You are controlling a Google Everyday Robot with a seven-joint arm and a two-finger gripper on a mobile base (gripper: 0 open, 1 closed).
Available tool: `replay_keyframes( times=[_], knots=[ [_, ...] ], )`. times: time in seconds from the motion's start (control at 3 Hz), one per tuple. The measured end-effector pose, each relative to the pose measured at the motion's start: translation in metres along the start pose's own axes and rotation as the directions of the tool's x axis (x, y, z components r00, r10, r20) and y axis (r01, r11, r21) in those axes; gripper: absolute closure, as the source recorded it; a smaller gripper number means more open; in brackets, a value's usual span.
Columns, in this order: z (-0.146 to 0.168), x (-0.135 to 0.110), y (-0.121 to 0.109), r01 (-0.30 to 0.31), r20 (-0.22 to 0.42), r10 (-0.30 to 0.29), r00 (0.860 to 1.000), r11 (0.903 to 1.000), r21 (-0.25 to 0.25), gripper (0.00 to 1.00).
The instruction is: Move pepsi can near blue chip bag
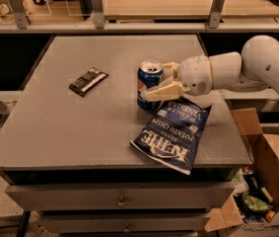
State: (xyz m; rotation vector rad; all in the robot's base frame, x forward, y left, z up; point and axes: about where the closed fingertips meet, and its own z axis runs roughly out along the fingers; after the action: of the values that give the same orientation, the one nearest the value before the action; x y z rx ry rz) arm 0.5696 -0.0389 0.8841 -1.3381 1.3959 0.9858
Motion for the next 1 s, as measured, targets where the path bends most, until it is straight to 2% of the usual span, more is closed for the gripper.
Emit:
replay_keyframes(
  times=[0.67, 1.0],
  knots=[
    [0.0090, 0.0111, 0.0176, -0.012, 0.011, 0.012, 1.000, 0.9995, -0.029, 0.15],
    [0.0103, 0.0092, 0.0182, 0.000, 0.011, 0.000, 1.000, 0.9995, -0.030, 0.00]
  ],
)
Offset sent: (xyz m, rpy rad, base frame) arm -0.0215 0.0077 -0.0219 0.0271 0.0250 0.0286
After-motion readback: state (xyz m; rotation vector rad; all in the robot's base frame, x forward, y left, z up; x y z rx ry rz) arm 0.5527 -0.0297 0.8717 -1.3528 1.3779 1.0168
